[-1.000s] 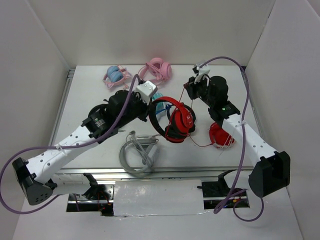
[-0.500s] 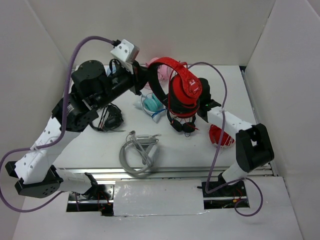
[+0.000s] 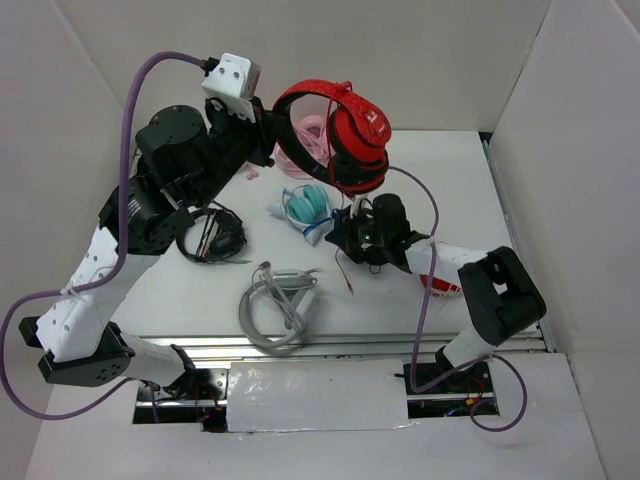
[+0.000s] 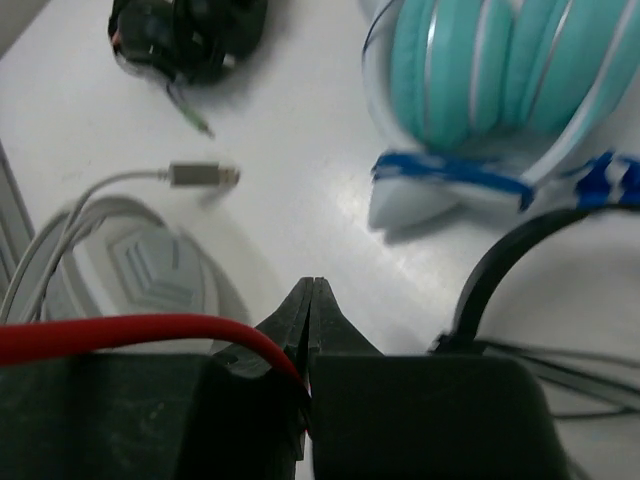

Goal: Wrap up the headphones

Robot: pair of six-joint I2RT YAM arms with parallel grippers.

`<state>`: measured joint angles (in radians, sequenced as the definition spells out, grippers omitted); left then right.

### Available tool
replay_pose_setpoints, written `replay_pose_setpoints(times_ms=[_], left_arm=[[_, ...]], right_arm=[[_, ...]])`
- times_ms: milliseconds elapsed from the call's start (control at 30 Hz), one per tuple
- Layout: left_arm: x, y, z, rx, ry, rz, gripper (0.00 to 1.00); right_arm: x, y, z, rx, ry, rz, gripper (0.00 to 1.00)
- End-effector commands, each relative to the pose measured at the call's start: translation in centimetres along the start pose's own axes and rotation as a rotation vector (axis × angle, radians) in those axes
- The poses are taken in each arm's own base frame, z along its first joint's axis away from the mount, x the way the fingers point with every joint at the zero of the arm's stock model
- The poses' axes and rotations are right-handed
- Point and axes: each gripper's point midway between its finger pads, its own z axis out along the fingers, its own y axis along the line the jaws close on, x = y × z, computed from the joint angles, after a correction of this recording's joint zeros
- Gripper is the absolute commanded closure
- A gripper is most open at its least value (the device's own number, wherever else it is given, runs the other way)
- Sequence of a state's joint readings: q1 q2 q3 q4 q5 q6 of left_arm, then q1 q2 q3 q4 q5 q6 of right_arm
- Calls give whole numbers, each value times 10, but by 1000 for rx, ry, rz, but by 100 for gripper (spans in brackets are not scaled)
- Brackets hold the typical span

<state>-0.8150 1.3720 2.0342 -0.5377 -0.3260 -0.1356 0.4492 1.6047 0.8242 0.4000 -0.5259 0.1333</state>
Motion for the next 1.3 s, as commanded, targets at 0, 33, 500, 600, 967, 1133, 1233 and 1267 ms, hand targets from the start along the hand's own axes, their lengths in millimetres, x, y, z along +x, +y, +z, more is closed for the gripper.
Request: replay_pose_setpoints(times_ms=[0,33,500,600,967,1133,1233,1267], left_arm=[[-33,27,8,-177,-150,-108,100],[-26,33,17,-228,-140,-112,100],[33,150,72,-557,-30,-206,100],[61,174,85,-581,32,-241,100],[130,233,82,-768,139,-363,100],[172,240,75,-815,213,-362,100],[195,242,66,-856,240,-336,100],[203,239,65,-863,258,-322,100]], right_arm=[[-16,27,-22,5,-85,-48,100],[-9,32,-23,36,-67,-53,100],[20,84,-107,239,-122,-50,100],[25,89,-115,282,-96,-72,100],[6,148,-101,195,-70,-230,100],[-21,164,-95,185,-115,-280,100],[-35,171,-93,181,-139,-317,100],[-42,171,-93,191,-151,-326,100]])
